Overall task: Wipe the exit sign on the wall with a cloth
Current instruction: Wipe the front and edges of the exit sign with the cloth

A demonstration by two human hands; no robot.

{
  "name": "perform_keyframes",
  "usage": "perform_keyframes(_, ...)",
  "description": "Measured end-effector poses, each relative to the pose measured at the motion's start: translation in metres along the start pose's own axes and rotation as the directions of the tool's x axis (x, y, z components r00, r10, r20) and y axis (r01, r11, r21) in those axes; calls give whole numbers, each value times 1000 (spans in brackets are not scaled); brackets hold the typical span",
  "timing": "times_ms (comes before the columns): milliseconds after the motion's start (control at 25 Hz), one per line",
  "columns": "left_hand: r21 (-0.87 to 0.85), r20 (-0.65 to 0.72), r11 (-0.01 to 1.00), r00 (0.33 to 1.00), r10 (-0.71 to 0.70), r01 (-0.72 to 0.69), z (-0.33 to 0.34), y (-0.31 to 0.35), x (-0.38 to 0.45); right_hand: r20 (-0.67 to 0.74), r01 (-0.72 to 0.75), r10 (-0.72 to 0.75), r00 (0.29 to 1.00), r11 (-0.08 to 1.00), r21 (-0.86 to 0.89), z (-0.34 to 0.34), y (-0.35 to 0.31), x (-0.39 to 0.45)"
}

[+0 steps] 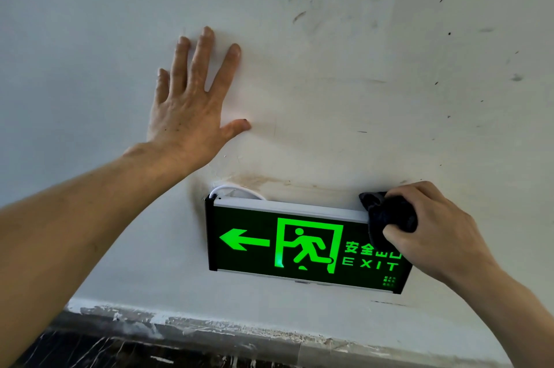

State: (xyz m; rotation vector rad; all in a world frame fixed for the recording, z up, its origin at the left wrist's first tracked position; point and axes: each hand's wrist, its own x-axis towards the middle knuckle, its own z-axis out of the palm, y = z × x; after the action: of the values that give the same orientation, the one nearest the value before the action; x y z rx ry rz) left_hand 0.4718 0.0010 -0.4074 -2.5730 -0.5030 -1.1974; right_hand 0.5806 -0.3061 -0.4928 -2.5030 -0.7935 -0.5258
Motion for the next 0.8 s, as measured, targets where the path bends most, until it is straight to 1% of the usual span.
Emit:
perform_keyframes(120,-3,4,1000,1000,-3,3,0,-1,0,-18,21,-20,1000,1000,1,-3,-3,-6)
perform_keyframes(200,-3,11,1000,1000,-2,2,1,0,0,-20,90,-91,996,995,-32,-6,-4,-16)
perform_keyframes(240,-3,10,1000,1000,1,-1,1,0,1,2,140,-140,990,989,-49,-6,-4,-23)
perform_keyframes(320,-7,4,1000,1000,6,-6,1,-1,1,113,187,-184,976,982,-16,-2,-2,-40)
perform_keyframes(360,-9,2,1000,1000,7,-7,1,-2,1,167,172,-173,971,985,24,3,0,-50)
perform_keyframes(400,-7,2,1000,1000,8,-8,1,-2,1,171,138,-149,974,988,71,7,3,-61)
perform_keyframes(440,-2,2,1000,1000,8,-8,2,-2,1,113,96,-109,988,988,117,11,8,-71)
perform_keyframes(520,4,5,1000,1000,4,-4,2,-2,1,-78,0,16,997,981,194,15,18,-80)
perform_keyframes(600,-1,2,1000,1000,0,0,3,-1,2,-261,-64,135,956,963,263,14,30,-75)
perform_keyframes(640,-2,0,1000,1000,-2,2,3,-1,1,-328,-70,174,929,950,305,11,33,-71)
perform_keyframes(720,-7,-4,1000,1000,-4,4,3,-2,1,-404,-83,265,876,907,413,6,37,-59)
perform_keyframes(760,-10,-4,1000,1000,-5,5,3,-2,2,-417,-98,303,857,890,445,5,37,-52)
perform_keyframes(800,-10,-3,1000,1000,-7,7,3,-2,1,-433,-105,314,845,891,441,5,37,-46)
